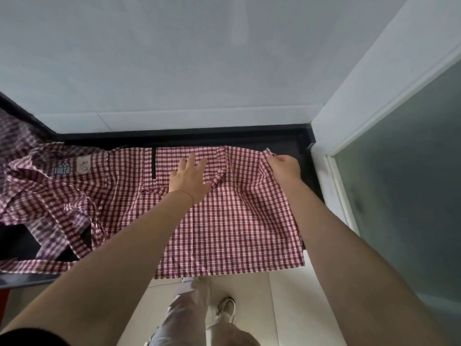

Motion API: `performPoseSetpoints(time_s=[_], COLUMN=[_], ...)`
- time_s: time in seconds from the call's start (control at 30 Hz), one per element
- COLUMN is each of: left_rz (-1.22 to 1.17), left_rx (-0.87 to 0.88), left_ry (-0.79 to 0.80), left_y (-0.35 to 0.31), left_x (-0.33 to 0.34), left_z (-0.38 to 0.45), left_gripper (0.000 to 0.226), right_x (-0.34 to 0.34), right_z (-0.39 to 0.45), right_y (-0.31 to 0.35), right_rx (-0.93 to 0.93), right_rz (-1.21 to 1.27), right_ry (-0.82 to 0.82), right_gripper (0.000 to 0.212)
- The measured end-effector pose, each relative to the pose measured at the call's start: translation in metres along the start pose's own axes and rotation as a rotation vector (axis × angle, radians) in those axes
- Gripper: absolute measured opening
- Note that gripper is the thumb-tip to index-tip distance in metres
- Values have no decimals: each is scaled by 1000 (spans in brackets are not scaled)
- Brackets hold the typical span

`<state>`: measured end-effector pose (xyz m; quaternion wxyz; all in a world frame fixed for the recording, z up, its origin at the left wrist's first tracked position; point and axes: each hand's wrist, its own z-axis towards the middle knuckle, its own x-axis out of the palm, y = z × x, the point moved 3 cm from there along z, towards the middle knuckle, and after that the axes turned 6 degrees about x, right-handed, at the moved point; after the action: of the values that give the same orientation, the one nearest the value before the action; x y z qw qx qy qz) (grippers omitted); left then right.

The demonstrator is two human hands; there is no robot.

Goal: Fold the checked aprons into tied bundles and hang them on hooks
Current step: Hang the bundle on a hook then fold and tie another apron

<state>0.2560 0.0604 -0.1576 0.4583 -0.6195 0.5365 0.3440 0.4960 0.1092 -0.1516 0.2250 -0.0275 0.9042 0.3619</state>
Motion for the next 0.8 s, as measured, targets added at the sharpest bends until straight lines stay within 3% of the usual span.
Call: performPoseSetpoints(time_s=[0.13, 0.33, 0.47, 0.57, 0.67, 0.73, 0.8], left_rz=[44, 63, 99, 115, 117, 127, 110], left_rx=[-5, -30, -37, -41, -51, -50, -53], left_ry=[184, 258, 297, 314, 328, 331, 324], left_y=[6, 4, -1, -2, -2, -3, -1], left_x=[1, 1, 2, 3, 6, 6, 8], left_z=[21, 30, 32, 34, 37, 37, 37], left_gripper=[97, 118, 120, 119, 118, 115, 109], right_x=[5, -37, -38, -31, -20, -20, -30], right_z=[14, 29, 42, 48, 49, 50, 50], right_y=[15, 31, 26, 28, 28, 27, 27], right_rx=[-6, -169, 56, 98, 80, 6, -118], right_rz=[-138, -68, 48, 125, -75, -325, -313], right_ry=[-42, -340, -190, -112, 36, 39, -124], right_gripper=[20, 19, 24, 39, 50, 32, 13])
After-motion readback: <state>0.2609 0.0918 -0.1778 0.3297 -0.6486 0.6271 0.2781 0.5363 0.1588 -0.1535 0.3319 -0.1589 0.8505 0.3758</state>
